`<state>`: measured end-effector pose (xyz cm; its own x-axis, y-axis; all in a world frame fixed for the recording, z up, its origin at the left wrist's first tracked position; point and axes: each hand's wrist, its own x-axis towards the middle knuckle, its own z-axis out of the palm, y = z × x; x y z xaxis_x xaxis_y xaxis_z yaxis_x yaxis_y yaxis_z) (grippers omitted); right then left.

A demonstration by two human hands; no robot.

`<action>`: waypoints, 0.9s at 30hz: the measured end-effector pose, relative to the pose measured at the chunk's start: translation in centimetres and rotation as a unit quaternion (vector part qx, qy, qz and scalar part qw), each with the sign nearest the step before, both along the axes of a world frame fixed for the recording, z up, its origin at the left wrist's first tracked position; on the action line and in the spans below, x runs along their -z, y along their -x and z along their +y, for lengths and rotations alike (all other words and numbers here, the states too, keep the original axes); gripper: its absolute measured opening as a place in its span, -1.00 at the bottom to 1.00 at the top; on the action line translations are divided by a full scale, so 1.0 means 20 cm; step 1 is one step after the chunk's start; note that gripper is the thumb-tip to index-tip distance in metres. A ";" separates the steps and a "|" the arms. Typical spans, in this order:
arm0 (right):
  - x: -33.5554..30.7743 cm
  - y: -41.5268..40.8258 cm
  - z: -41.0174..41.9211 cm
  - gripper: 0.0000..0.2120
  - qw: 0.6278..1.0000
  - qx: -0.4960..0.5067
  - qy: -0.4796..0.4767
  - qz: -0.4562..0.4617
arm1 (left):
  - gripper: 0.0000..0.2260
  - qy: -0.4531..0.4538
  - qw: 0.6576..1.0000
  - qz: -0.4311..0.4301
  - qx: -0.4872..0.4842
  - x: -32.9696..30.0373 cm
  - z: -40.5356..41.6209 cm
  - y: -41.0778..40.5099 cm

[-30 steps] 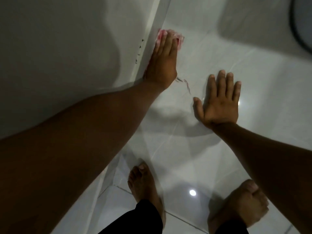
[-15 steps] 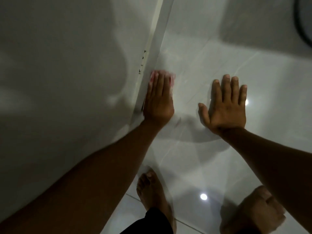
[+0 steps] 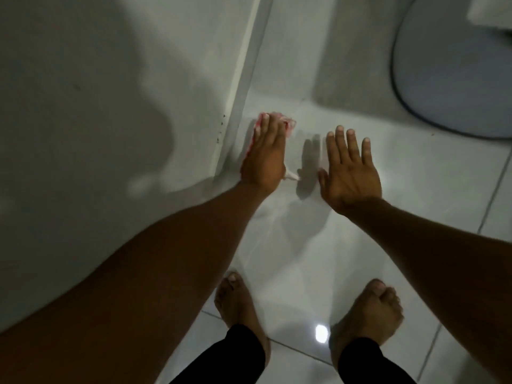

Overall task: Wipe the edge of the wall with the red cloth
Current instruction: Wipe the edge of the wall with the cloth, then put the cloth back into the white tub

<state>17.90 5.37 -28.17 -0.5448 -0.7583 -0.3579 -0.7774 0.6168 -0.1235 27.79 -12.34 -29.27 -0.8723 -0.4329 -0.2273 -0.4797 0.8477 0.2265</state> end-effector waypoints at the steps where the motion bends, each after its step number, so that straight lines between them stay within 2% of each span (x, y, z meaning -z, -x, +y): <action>1: -0.11 0.04 0.02 -0.31 1.000 0.008 0.001 0.004 | -0.03 -0.003 1.000 -0.011 0.008 -0.10 0.04 0.05; 8: -1.03 0.29 0.08 -0.35 0.998 0.030 0.053 -0.002 | -0.20 -0.014 0.998 0.053 0.016 -0.94 0.27 0.40; 12: -1.49 0.54 0.16 -0.38 0.995 0.042 0.081 0.028 | -0.19 -0.018 0.996 0.081 0.043 -1.37 0.33 0.60; 15: -1.68 0.78 0.23 -0.39 0.994 0.075 0.068 0.047 | -0.12 -0.010 0.992 0.110 0.054 -1.56 0.39 0.80; 17: -1.75 0.92 0.29 -0.38 0.993 0.095 0.050 0.052 | -0.07 0.003 0.993 0.099 0.058 -1.62 0.44 0.97; 20: -1.75 1.07 0.36 -0.37 0.992 0.095 0.038 0.072 | -0.14 0.022 0.995 0.078 0.054 -1.61 0.50 1.24; 23: -1.67 1.17 0.43 -0.37 0.990 0.103 0.026 0.088 | -0.22 0.034 0.995 0.077 0.062 -1.54 0.56 1.44; 27: -1.52 1.23 0.51 -0.36 0.991 0.106 0.017 0.086 | -0.22 0.008 0.998 0.042 0.044 -1.40 0.64 1.65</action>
<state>-6.77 15.47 2.22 -0.7435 -0.6308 -0.2220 -0.6426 0.7658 -0.0240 -5.15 0.39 -1.27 -0.9225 -0.3575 -0.1456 -0.3838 0.8895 0.2481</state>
